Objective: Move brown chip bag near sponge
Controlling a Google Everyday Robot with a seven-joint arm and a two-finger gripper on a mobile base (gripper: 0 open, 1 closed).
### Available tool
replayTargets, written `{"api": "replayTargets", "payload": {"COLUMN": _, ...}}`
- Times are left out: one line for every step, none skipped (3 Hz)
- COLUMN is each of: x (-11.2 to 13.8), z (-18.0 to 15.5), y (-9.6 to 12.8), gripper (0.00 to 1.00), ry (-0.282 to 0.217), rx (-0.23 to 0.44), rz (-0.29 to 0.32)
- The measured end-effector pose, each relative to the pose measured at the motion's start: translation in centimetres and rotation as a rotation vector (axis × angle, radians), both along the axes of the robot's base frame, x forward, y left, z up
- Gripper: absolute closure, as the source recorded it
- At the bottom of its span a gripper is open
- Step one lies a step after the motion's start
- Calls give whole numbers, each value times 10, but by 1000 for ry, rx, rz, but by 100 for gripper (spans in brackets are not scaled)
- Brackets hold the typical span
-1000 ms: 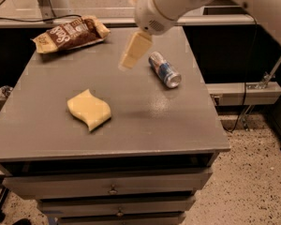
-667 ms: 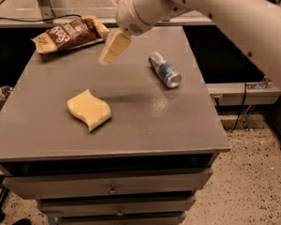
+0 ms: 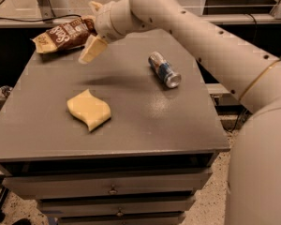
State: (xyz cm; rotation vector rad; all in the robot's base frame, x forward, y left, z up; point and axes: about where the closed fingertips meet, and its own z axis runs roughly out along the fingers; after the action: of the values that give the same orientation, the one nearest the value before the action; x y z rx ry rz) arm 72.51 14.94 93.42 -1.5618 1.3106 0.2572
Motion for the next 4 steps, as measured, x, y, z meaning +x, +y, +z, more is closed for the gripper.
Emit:
{"api": "replayTargets", "payload": {"x": 32, "z": -15, "y": 20, "gripper": 0, "ry": -13, "rx": -19, "rz": -28}}
{"api": "replayTargets", "payload": {"x": 62, "z": -27, "y": 32, "gripper": 0, "ry": -6, "rx": -40, "rz": -72}}
{"api": "replayTargets", "payload": {"x": 92, "z": -42, "y": 41, "gripper": 0, "ry": 18, "rx": -54, "rz": -112}}
{"api": "replayTargets", "payload": {"x": 117, "z": -51, "y": 47, "gripper": 0, "ry": 33, "rx": -64, "rz": -137}}
